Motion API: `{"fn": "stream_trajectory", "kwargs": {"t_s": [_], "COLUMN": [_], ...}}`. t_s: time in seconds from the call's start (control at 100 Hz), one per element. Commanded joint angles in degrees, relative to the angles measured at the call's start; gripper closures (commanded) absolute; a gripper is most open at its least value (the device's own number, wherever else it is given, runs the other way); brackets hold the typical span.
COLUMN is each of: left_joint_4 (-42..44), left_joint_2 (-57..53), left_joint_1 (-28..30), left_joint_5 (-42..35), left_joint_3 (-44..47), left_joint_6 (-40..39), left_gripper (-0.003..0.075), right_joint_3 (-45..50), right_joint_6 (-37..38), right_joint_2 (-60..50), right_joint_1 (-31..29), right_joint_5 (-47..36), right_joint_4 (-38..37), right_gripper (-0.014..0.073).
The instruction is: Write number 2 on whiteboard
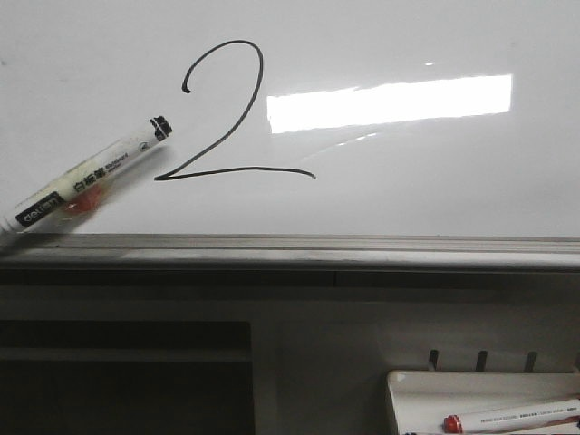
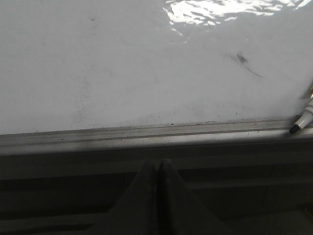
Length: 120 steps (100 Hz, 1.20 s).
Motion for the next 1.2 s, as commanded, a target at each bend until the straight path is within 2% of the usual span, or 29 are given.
{"fn": "stream_trajectory", "kwargs": {"t_s": [0.0,0.87,0.93,1.01,1.09,1.19], "left_joint_4": [-0.4,-0.4,-0.4,-0.4,-0.4,-0.4], "left_joint_2": [-1.5,-1.5,-1.5,-1.5,-1.5,-1.5], "left_joint_1": [0.2,0.2,0.2,0.2,0.2,0.2], "left_joint_5": [-3.6,-3.7,-3.7,-3.7,-3.7,-3.7], "left_joint_3": [0.7,0.7,0.7,0.7,0.7,0.7], "left_joint_6": [0.2,0.2,0.2,0.2,0.2,0.2], "left_gripper": [0.0741,0.0741,0.0741,0.0741,0.0741,0.0741], "right_joint_3": [-1.6,-1.6,-1.6,-1.6,-1.6,-1.6], "right_joint_6": [-0.3,0.2,4.1,17.7,26.7,29.4], "right_joint_2": [0.3,0.3,0.3,0.3,0.3,0.1], "right_joint_1": [-0.4,-0.4,-0.4,-0.7,-2.2,-7.2], "right_joint_5": [-4.0,-4.8,-6.9,-9.9,-12.1,-12.8], "right_joint_4": [-0.3,-1.1,-6.2,-18.8,-29.3,-30.5], "right_gripper": [0.0655,0.0655,0.0655,0.0655,0.0655,0.0655]}}
